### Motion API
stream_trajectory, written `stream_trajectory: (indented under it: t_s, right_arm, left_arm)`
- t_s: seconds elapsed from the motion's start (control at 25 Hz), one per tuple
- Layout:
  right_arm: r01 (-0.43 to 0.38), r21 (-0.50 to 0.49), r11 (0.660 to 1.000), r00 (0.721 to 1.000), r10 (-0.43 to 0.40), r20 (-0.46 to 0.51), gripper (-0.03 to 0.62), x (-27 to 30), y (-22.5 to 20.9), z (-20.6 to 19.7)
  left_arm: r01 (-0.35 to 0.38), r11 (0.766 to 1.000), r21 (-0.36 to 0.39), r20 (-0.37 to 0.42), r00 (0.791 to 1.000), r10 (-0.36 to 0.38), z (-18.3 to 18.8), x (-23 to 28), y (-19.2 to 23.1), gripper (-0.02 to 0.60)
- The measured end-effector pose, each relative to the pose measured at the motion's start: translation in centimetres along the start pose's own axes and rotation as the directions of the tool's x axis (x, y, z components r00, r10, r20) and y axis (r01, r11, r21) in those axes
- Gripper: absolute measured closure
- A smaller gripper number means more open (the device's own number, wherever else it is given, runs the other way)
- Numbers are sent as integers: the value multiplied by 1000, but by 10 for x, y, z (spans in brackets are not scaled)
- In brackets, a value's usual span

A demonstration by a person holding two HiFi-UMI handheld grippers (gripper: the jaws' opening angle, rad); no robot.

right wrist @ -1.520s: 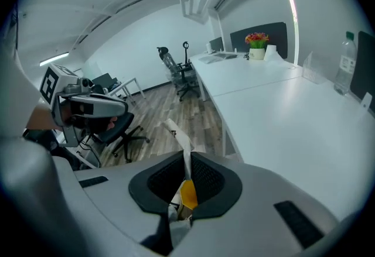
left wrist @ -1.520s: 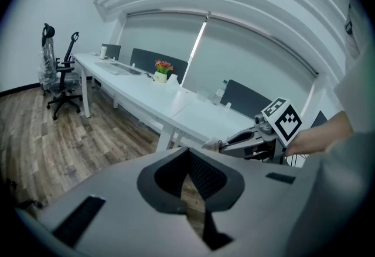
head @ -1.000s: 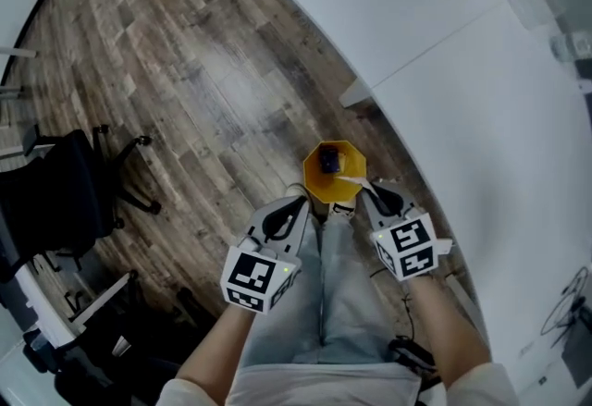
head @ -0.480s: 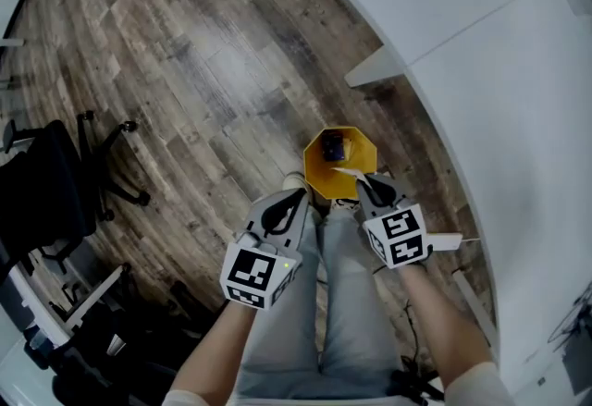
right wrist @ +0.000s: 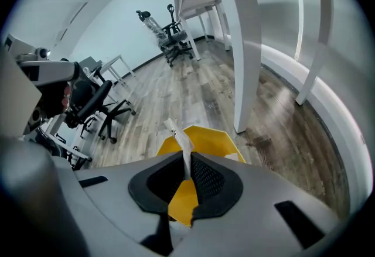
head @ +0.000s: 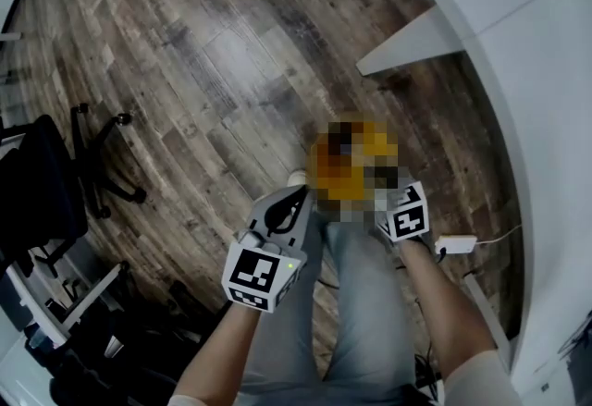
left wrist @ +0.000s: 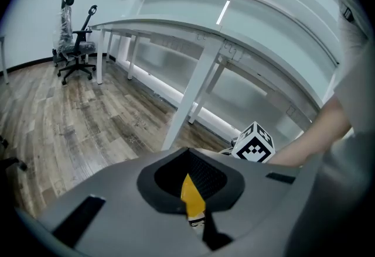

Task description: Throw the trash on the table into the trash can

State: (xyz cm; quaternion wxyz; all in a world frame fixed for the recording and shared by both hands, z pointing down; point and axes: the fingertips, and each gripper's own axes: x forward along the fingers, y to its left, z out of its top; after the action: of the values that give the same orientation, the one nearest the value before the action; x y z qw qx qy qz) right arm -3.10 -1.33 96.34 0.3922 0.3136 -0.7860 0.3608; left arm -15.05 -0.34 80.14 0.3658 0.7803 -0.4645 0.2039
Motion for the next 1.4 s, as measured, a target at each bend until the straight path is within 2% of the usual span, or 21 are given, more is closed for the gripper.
stream_trajectory:
  t_s: [0.32, 0.72, 1.16, 1.4]
  right_arm:
    - [12, 3, 1000, 999, -12, -39, 534, 26, -10, -22]
    - [28, -10, 1000, 996, -29, -79, 380, 31, -13, -35]
    - [37, -19, 999, 997, -38, -71, 379, 22, -14, -31]
    - [35, -30, 999, 998, -37, -57, 381, -7, -8, -15]
  left_arm:
    - [-15, 1000, 3, 15, 1000, 15, -13, 7, 15, 581]
    - [-8, 1000, 4, 22, 1000, 7, -20, 4, 14, 581]
    - [-3, 1000, 13, 24, 1000, 2, -18, 0, 10, 581]
    - [0, 1000, 21, 36, 999, -1, 0, -14, -1, 581]
